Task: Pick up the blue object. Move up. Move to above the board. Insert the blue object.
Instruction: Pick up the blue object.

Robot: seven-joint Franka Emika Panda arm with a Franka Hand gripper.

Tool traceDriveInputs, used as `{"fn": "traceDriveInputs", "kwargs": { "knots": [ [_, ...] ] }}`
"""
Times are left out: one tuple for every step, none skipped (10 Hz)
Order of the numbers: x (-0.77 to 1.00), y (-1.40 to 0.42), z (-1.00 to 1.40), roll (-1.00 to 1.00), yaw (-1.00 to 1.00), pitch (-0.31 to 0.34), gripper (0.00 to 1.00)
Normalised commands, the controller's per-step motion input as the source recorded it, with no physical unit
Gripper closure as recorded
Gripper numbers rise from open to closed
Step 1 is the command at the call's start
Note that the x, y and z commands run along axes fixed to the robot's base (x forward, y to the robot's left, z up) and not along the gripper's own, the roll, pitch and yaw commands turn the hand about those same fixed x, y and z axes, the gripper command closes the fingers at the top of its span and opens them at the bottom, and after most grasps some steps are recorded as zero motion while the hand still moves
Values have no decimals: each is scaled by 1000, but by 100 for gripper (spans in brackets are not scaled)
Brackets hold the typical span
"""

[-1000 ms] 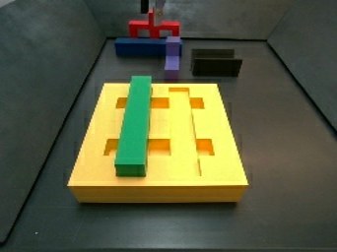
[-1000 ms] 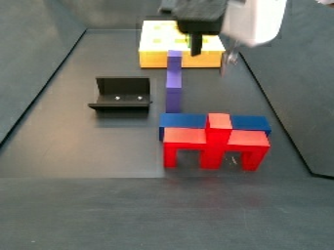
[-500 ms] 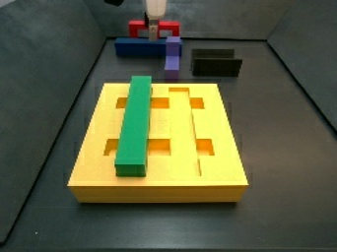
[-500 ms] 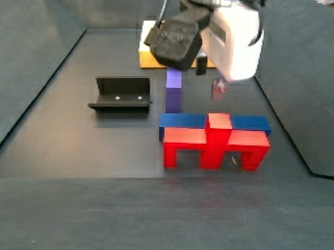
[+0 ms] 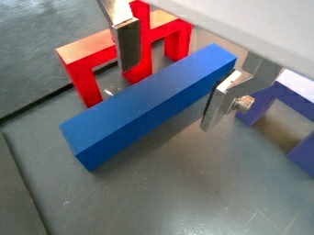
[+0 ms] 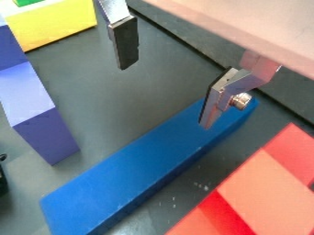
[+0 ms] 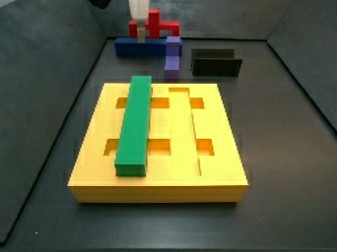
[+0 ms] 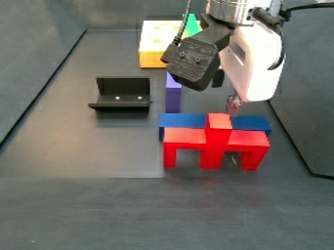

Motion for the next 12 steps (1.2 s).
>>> {"fn": "traceDriveInputs", "kwargs": {
  "knots": [
    [131, 0, -211, 23, -211, -7, 0],
    [23, 51, -254, 0, -234, -34, 0],
    [-134, 237, -263, 0, -223, -69, 0],
    [-349, 277, -134, -93, -214, -81, 0],
    [-283, 231, -154, -133, -177, -104, 0],
    [0, 143, -243, -147, -154, -94, 0],
    [89, 0, -354, -151, -163, -116, 0],
    [151, 0, -369, -111, -137, -107, 0],
    [0, 31, -317, -3, -137, -74, 0],
    [-146, 109, -237, 0, -94, -69, 0],
    [-163, 111, -134, -40, -89, -59, 0],
    [-20, 14, -117, -67, 0, -69, 0]
  ]
}}
